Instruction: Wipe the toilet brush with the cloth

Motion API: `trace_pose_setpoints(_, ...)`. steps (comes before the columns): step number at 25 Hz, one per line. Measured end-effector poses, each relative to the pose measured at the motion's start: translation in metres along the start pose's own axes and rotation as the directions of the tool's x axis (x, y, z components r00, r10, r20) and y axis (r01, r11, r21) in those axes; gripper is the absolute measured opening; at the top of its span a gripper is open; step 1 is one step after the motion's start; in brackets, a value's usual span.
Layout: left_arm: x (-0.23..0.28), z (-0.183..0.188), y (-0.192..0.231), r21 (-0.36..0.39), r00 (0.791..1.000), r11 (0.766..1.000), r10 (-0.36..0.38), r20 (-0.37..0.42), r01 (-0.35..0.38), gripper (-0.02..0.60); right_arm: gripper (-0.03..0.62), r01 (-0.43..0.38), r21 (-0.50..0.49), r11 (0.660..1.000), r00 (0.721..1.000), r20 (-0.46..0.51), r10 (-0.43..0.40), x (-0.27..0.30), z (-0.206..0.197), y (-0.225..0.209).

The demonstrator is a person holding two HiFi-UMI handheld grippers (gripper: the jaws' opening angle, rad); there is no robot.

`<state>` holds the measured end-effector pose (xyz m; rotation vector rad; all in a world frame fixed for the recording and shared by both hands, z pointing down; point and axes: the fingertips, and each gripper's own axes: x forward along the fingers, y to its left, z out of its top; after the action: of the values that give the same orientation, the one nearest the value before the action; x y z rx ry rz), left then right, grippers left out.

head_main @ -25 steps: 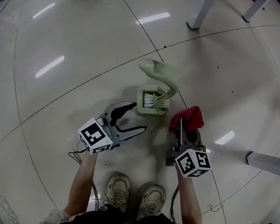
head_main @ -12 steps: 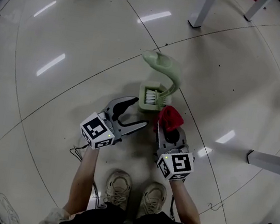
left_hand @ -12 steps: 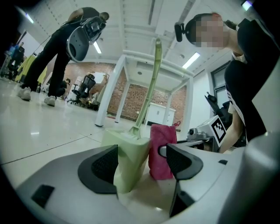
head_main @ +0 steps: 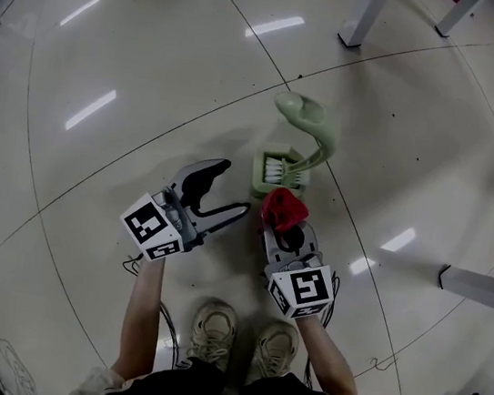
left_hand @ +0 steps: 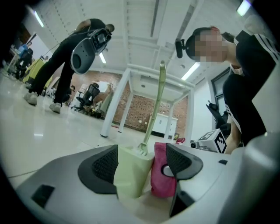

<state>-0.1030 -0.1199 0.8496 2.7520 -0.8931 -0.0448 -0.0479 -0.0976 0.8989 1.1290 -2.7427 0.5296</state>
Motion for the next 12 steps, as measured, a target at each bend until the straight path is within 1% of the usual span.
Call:
trace_pose_setpoints(2,-0.007,0.004,0.004,0.017,1.0,1.0,0.018,0.002,-0.018,0.324,0.031,-0.012,-0.004,1.0,1.0,-0.002,0.012,0.005,-0.001,0.004)
trace_pose_setpoints(4,-0.012,0.004,0.005,0.017,1.0,1.0,0.025,0.001,-0.025,0.324,0.031,-0.021,-0.013,1.0,1.0,-0.009,0.021,0.011,-0.002,0.009)
trace_pose_setpoints(7,-0.017,-0.004,0.004,0.027,0.999,0.999,0.027,-0.034,-0.027,0.324,0.031,-0.043,-0.022,0.999,0.999,-0.016,0.043,0.019,-0.002,0.019)
trace_pose_setpoints(9,-0.02,-0.008,0.004,0.025,0.999,0.999,0.029,-0.046,-0.028,0.324,0.031,-0.056,-0.031,0.998,0.998,-0.019,0.056,0.026,-0.002,0.025)
trace_pose_setpoints(12,-0.024,-0.01,0.008,0.014,0.998,0.999,0.039,-0.042,-0.038,0.324,0.031,-0.081,-0.052,0.995,0.996,-0.028,0.08,0.035,-0.003,0.033)
